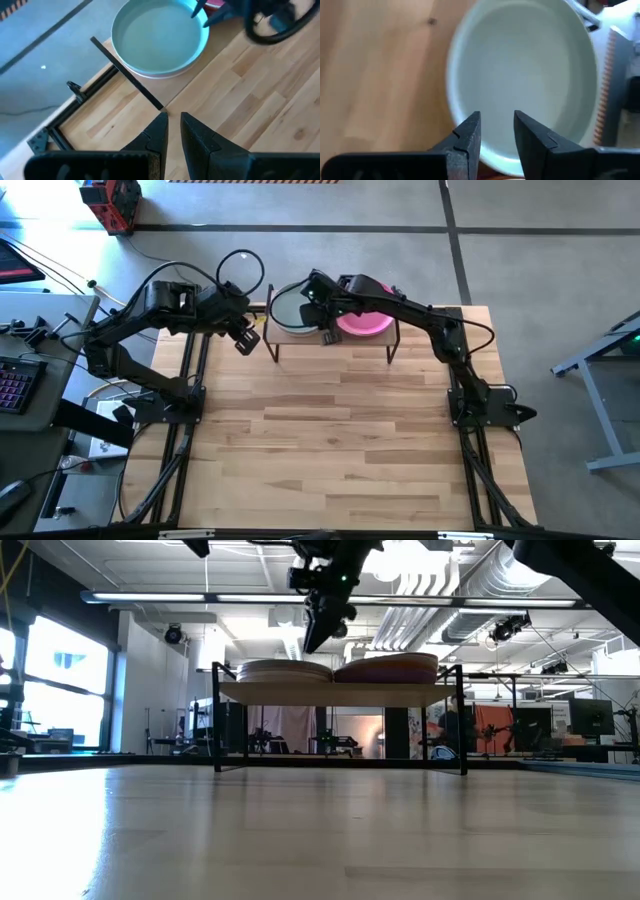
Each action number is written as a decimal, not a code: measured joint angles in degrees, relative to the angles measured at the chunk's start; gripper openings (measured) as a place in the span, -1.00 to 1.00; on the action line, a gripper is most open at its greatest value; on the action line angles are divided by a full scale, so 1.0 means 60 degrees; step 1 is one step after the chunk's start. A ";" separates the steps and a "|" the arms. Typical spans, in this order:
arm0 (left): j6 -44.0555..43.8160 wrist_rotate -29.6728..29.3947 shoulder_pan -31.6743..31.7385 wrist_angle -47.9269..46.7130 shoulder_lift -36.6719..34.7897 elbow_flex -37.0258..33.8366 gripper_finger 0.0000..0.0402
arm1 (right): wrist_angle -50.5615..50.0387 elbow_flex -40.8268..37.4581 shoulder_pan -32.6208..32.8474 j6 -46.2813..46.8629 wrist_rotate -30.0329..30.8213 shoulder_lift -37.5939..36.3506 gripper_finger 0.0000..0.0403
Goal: Place and stack plates onto a shelf
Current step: Return to Home Position
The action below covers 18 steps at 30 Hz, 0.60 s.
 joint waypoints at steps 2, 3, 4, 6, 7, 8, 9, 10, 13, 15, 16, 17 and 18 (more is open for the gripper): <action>0.0206 -0.0029 -0.0112 0.0003 0.0002 0.0000 -0.81 | -0.0218 -0.0029 0.0016 0.0351 -0.0349 -0.0140 -0.53; 0.0254 -0.0075 -0.0175 0.0004 -0.0003 0.0000 -0.81 | -0.0330 0.0043 0.0016 0.0635 -0.0610 -0.0187 -0.53; 0.0278 -0.0111 -0.0234 0.0007 -0.0039 0.0000 -0.81 | -0.0434 0.0056 -0.0013 0.0968 -0.0939 -0.0220 -0.53; 0.0281 -0.0156 -0.0398 0.0004 -0.0113 0.0002 -0.81 | -0.0716 0.0045 -0.0134 0.1679 -0.1551 -0.0339 -0.53; 0.0281 -0.0158 -0.0503 0.0000 -0.0170 0.0004 -0.81 | -0.0915 0.0045 -0.0227 0.2041 -0.1903 -0.0373 -0.53; 0.0305 -0.0176 -0.0597 0.0008 -0.0222 0.0004 -0.81 | -0.1049 0.0045 -0.0311 0.2393 -0.2216 -0.0414 -0.53; 0.0373 -0.0211 -0.0698 0.0011 -0.0272 0.0004 -0.81 | -0.1239 0.0045 -0.0420 0.2731 -0.2574 -0.0458 -0.53; 0.0446 -0.0211 -0.0804 0.0007 -0.0336 0.0004 -0.81 | -0.1453 0.0045 -0.0504 0.3034 -0.2844 -0.0480 -0.53; 0.0570 -0.0233 -0.1105 0.0260 -0.0644 -0.0269 -0.81 | -0.1839 0.0045 -0.0663 0.3771 -0.3183 -0.0542 -0.53; 0.0672 -0.0190 -0.1234 0.0846 -0.1074 -0.0892 -0.81 | -0.1935 0.0045 -0.0677 0.4129 -0.3203 -0.0597 -0.53; 0.0685 -0.0078 -0.1269 0.1175 -0.1353 -0.1294 -0.81 | -0.1936 0.0045 -0.0658 0.4293 -0.3233 -0.0629 -0.53; 0.0702 0.0054 -0.1311 0.1510 -0.1653 -0.1737 -0.81 | -0.1942 0.0045 -0.0621 0.4364 -0.3277 -0.0650 -0.53; 0.0751 0.0265 -0.1353 0.1921 -0.1985 -0.2216 -0.81 | -0.1952 0.0045 -0.0568 0.4467 -0.3347 -0.0665 -0.53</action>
